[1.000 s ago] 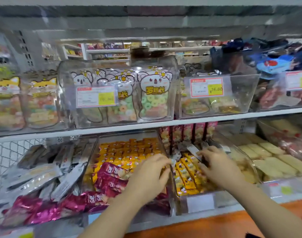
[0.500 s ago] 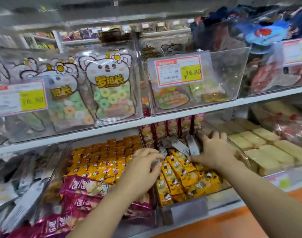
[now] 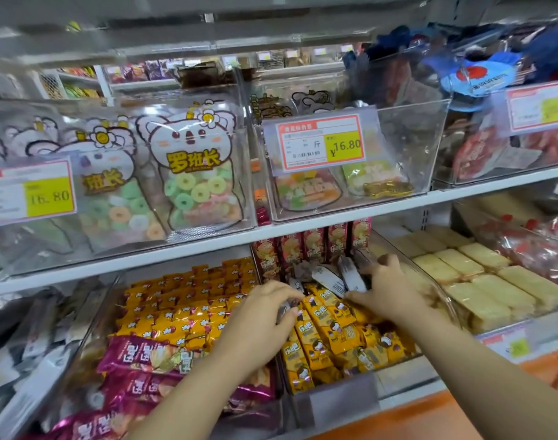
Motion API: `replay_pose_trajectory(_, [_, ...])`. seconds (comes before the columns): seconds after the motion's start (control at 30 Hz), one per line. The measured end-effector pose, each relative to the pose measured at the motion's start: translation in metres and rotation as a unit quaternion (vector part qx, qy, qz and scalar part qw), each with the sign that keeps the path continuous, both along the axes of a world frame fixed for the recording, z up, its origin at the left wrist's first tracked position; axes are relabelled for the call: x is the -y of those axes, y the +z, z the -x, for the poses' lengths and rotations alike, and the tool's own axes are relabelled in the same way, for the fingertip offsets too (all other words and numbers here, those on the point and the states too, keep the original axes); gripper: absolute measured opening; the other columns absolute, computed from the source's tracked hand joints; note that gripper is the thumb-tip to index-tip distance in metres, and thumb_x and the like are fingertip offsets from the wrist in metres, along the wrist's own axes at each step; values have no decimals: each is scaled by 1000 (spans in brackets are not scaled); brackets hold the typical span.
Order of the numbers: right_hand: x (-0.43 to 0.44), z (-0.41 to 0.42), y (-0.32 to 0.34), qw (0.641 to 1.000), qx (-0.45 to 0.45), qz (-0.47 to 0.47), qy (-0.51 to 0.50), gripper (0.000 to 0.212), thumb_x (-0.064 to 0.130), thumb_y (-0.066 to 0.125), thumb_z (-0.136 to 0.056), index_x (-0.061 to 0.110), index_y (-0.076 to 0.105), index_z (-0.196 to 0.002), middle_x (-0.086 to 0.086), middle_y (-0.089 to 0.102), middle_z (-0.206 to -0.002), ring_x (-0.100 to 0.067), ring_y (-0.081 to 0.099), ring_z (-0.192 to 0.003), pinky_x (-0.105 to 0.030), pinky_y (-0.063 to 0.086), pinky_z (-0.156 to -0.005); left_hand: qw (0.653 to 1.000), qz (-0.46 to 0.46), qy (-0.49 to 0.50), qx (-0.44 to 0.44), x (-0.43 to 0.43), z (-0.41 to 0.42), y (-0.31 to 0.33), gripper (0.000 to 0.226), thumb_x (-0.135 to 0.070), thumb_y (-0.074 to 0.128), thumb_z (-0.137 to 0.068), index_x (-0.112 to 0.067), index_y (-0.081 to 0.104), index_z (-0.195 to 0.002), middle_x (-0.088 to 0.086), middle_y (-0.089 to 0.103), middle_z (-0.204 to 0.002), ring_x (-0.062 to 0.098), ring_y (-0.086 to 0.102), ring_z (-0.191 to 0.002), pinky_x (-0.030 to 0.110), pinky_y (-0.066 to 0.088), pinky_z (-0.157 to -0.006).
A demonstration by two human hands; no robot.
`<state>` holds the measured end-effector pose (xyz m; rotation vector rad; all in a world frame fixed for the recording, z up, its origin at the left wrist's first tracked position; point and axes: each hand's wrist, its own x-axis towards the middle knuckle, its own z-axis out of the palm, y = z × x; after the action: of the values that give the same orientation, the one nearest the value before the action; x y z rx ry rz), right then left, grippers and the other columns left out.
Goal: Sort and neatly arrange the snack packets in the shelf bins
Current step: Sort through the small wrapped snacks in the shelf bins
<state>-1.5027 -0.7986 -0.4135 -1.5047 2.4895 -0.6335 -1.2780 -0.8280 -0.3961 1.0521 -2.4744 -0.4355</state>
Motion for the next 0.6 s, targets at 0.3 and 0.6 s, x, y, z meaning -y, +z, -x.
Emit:
replay_pose_trajectory(0.3, [-21, 6, 14, 995, -13, 96, -5, 23, 26, 76, -67, 8, 72, -81, -5, 47, -115, -12, 53, -78, -26, 47, -61, 1000, 4, -6, -17, -9, -4, 9, 28, -30, 47, -95, -36, 57, -120, -23, 49, -121, -3, 44, -113, 26, 40, -100])
replay_pose_trajectory(0.6, [-67, -18, 50, 953, 150, 258, 47, 25, 21, 77, -71, 30, 66, -92, 12, 47, -118, -3, 49, -97, -9, 35, -69, 980, -99, 10, -170, -35, 12, 27, 38, -28, 52, -95, -39, 45, -130, -22, 48, -125, -8, 48, -108, 1, 38, -80])
